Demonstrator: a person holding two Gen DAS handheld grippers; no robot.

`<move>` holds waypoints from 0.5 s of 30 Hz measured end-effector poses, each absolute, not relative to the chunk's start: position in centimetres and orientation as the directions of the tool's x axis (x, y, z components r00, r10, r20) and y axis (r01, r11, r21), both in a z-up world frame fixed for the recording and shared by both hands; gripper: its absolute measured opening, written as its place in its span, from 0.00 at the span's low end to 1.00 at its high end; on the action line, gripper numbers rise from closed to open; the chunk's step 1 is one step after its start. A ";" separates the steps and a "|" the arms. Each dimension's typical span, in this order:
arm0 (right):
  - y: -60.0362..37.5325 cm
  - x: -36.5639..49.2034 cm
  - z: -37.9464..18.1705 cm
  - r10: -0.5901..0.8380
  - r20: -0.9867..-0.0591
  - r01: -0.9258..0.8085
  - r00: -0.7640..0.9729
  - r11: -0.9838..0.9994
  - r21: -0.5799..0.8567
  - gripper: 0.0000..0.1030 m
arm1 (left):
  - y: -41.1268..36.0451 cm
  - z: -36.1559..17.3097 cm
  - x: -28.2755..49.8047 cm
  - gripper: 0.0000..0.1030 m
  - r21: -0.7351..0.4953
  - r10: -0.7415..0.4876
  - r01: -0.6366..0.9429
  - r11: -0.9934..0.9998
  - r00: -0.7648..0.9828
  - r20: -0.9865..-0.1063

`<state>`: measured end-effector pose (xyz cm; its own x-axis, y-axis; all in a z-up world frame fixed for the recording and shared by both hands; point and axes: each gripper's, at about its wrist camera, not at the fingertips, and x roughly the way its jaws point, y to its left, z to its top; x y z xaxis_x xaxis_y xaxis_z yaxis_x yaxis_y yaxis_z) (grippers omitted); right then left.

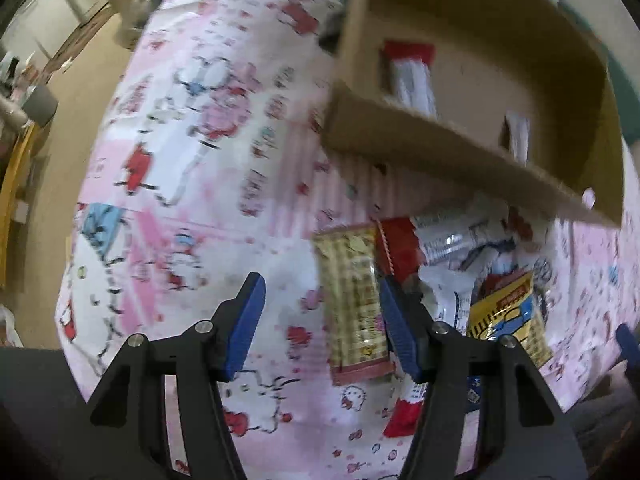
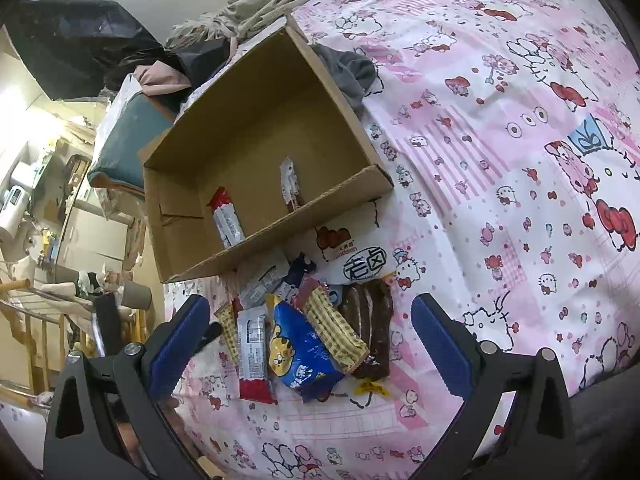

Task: Organize snacks
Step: 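Grasp a yellow checkered wafer bar with the left tool while the right tool grasps the blue-and-yellow chip bag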

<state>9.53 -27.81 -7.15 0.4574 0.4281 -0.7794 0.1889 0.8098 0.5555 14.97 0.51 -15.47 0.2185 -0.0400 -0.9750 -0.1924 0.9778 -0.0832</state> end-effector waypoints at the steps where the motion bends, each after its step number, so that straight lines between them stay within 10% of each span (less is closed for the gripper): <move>1: -27.9 9.5 -7.2 0.426 -0.781 0.192 0.457 0.810 0.554 1.00 | 0.3 -16.0 15.1 0.54 -0.079 -0.039 -0.191 0.979 0.203 -0.978; 9: -28.2 9.7 -7.6 0.419 -0.789 0.213 0.450 0.807 0.550 1.00 | -1.5 -17.6 15.3 0.54 0.006 0.022 -0.113 0.994 0.146 -0.989; 12: -28.0 9.8 -7.6 0.416 -0.792 0.208 0.447 0.813 0.545 1.00 | -1.7 -17.6 15.1 0.24 0.022 0.038 -0.108 0.994 0.141 -0.989; 15: -27.9 10.0 -7.9 0.417 -0.796 0.213 0.438 0.813 0.542 1.00 | -1.2 -17.2 14.6 0.23 0.023 0.037 -0.107 0.994 0.133 -0.990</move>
